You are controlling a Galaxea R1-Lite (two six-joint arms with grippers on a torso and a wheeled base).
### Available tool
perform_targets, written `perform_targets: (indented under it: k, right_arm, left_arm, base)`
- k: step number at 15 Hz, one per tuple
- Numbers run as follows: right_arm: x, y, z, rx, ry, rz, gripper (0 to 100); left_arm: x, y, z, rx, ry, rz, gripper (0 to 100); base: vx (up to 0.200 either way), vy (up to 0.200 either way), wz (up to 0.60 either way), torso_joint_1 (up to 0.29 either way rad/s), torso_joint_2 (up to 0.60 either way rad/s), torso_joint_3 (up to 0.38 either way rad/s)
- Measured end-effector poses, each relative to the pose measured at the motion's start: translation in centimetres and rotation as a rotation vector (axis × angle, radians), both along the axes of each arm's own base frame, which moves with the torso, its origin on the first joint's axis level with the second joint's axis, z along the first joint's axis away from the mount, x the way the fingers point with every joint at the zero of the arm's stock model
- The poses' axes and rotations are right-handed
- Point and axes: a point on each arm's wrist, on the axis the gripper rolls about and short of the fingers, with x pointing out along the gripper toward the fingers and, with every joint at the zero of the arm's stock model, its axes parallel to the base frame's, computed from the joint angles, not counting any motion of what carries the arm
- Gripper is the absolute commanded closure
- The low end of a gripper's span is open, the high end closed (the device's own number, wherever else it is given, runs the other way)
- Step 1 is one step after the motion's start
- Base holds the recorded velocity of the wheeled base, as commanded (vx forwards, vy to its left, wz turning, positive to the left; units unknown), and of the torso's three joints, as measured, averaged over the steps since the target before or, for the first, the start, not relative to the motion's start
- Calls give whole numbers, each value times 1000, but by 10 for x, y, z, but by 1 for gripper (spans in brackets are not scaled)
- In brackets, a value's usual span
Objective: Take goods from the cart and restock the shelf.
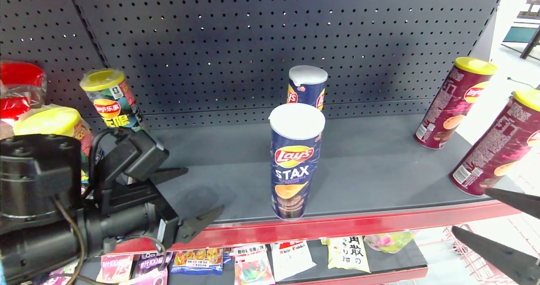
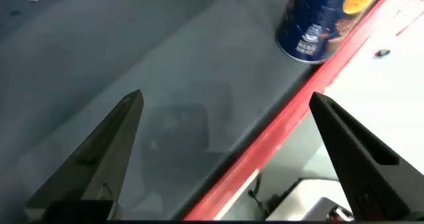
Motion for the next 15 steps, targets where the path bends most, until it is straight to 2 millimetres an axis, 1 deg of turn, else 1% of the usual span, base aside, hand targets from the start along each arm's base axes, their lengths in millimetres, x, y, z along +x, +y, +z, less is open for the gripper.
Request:
perform_targets:
  k: [1, 3, 4, 6, 8, 11, 15]
  right_arm:
    - [-13, -8, -3, 10, -12, -69, 0]
    - [-31, -20, -7, 42, -40, -209, 0]
    - [-37, -24, -9, 61, -56, -282, 0]
    - [-46, -28, -14, 77, -77, -385, 0]
    - [-52, -29, -20, 81, -89, -424, 0]
    - [-55, -29, -22, 82, -103, -434, 0]
    - [-56, -29, -22, 83, -107, -434, 0]
  left_arm:
    - [10, -8, 1, 0, 3, -8, 0]
    - [26, -22, 2, 2, 8, -21, 0]
    - [33, -28, 0, 7, 15, -26, 0]
    - [41, -37, -5, 18, 33, -43, 0]
    - [46, -43, -11, 37, 46, -54, 0]
    - [55, -50, -21, 79, 52, -70, 0]
    - [66, -61, -25, 88, 56, -86, 0]
  base:
    - [0, 0, 0, 0, 0, 0]
    - [0, 0, 0, 0, 0, 0]
    - [0, 0, 0, 0, 0, 0]
    - [0, 0, 0, 0, 0, 0]
    - [0, 0, 0, 0, 0, 0]
    - [0, 0, 0, 0, 0, 0]
    - [0, 0, 0, 0, 0, 0]
